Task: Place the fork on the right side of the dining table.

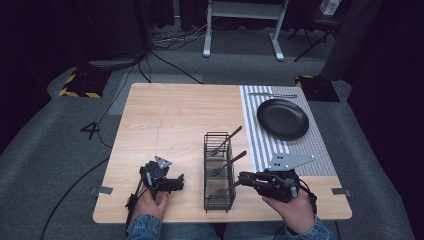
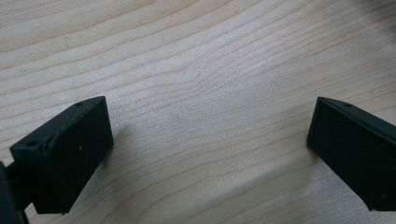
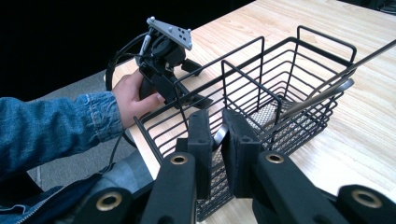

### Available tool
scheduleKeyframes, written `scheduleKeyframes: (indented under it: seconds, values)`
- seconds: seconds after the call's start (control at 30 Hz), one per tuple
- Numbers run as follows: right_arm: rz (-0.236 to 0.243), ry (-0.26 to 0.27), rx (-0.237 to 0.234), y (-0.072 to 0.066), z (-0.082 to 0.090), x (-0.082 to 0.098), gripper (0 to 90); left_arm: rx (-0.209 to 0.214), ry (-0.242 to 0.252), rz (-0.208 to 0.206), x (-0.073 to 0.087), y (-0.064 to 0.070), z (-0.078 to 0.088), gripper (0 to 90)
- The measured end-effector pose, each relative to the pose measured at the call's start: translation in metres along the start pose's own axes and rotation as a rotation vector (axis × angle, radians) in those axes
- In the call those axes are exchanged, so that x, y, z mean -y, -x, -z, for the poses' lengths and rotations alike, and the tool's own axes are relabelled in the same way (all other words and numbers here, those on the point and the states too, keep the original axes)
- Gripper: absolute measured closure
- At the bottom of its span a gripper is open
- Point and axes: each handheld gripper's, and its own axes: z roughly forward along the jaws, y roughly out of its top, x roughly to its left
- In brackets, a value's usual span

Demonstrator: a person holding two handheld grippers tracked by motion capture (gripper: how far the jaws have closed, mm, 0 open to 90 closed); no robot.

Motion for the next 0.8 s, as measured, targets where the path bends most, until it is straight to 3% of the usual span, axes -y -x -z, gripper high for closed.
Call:
scheduleKeyframes:
  seconds: [0.17, 0.8]
  values:
    - [0.005, 0.011, -0.004, -0.001, 0.0, -0.003, 86.5, -0.001, 0.001, 0.0, 0.0, 0.0, 0.0, 0.4]
    - [0.005, 0.083, 0.012, 0.002, 0.013, -0.017, 86.8, -0.001, 0.001, 0.001, 0.0, 0.0, 0.0, 0.5]
